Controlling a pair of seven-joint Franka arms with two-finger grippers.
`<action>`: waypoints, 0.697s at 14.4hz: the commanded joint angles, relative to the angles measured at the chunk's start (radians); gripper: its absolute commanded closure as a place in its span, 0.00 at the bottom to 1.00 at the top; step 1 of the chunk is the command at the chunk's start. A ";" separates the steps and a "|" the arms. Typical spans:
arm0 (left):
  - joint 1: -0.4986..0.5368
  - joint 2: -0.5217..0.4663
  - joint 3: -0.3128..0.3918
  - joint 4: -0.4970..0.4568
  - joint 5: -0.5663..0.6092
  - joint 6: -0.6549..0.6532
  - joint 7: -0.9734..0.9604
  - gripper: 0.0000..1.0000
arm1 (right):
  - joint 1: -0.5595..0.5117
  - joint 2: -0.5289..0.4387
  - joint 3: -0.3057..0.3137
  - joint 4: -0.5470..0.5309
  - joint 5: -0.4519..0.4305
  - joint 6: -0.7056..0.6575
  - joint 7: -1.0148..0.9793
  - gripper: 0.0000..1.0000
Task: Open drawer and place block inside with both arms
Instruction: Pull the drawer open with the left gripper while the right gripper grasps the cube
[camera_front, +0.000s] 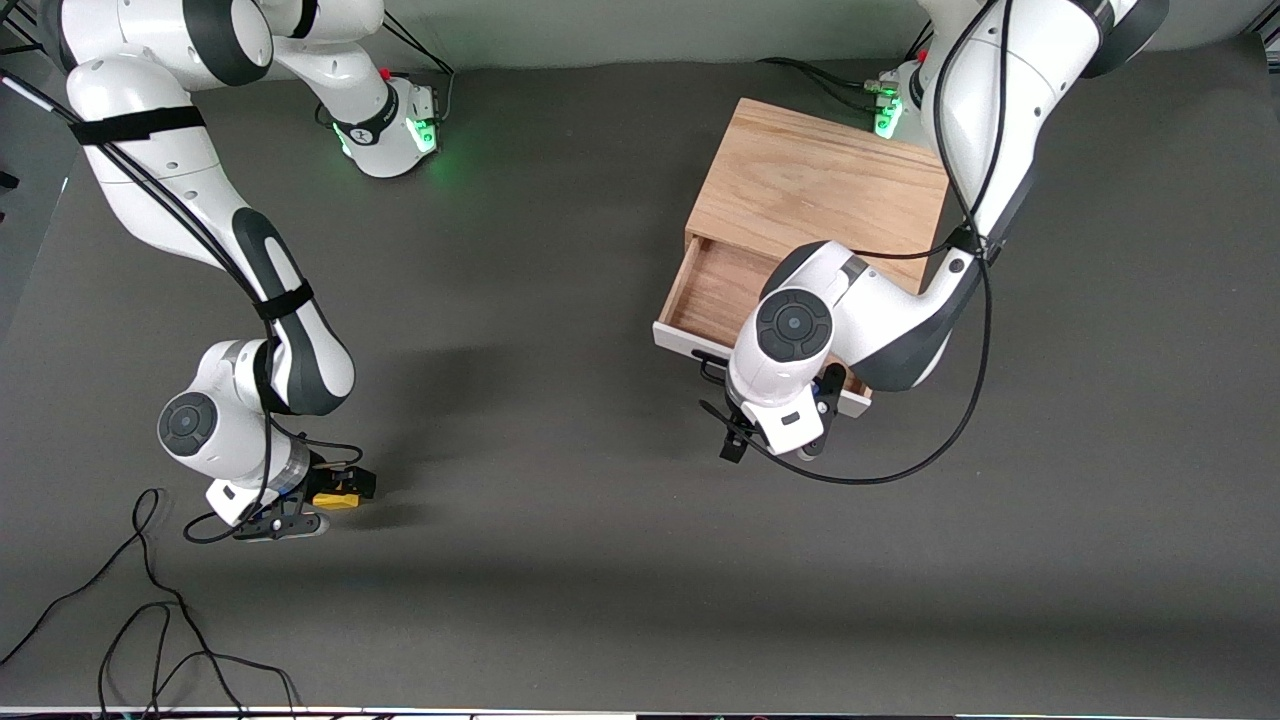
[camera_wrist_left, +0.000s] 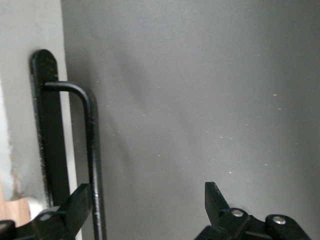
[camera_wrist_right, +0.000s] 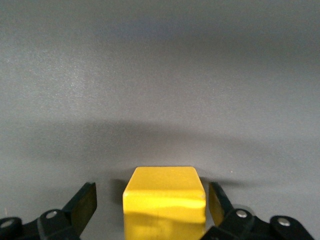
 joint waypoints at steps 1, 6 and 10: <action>-0.023 0.010 0.014 0.053 0.023 0.001 -0.030 0.00 | 0.001 0.001 -0.004 -0.008 0.002 0.022 -0.030 0.07; 0.008 -0.089 0.007 0.135 0.017 -0.147 0.025 0.00 | -0.003 0.001 -0.004 -0.006 0.002 0.022 -0.051 0.33; 0.141 -0.245 0.002 0.132 -0.153 -0.340 0.332 0.00 | 0.003 -0.008 -0.004 -0.005 0.004 0.016 -0.048 0.50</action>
